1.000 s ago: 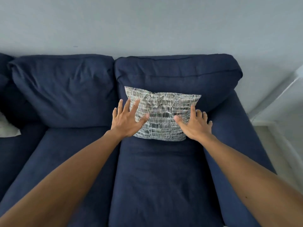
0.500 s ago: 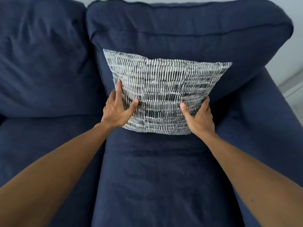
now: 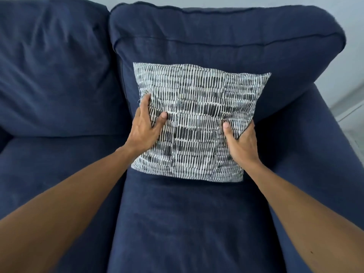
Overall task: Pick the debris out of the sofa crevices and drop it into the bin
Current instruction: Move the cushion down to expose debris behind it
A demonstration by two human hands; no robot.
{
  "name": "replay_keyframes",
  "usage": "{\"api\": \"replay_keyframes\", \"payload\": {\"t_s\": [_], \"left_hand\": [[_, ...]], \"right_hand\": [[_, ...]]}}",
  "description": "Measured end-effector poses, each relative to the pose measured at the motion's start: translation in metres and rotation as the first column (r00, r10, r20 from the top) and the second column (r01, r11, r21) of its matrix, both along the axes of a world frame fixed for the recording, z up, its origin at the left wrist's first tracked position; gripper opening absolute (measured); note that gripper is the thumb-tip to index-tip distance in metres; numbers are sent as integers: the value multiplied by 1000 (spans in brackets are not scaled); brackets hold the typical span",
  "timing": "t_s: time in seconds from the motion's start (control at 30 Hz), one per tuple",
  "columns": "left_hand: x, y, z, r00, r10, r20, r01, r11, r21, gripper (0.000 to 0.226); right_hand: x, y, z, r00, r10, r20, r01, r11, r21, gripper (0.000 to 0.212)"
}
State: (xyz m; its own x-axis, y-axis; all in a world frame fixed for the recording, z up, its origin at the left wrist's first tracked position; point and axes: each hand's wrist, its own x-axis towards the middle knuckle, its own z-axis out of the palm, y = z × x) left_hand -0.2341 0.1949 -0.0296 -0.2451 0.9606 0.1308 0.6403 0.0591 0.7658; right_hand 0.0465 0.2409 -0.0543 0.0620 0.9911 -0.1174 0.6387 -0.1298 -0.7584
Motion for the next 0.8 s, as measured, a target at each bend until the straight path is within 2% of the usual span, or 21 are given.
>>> {"api": "replay_keyframes", "payload": {"t_s": [0.2,0.4,0.63,0.8], "left_hand": [[19,-52,19,999,22,-37,-24,997,-72,82],[41,-116,13,995,62,-84,-79,973,-218,83],[64,-190,-10,989,99,-110,-135,913,-385,82],[72,-222,-32,985,109,-130,-157,881,-446,82]], "right_hand": [[19,-43,23,1000,14,7,-13,997,-73,116],[38,-99,25,998,33,52,-24,986,-167,119],[54,-169,7,992,87,88,-59,958,-281,105],[63,-201,-14,989,104,106,-61,936,-347,106]]}}
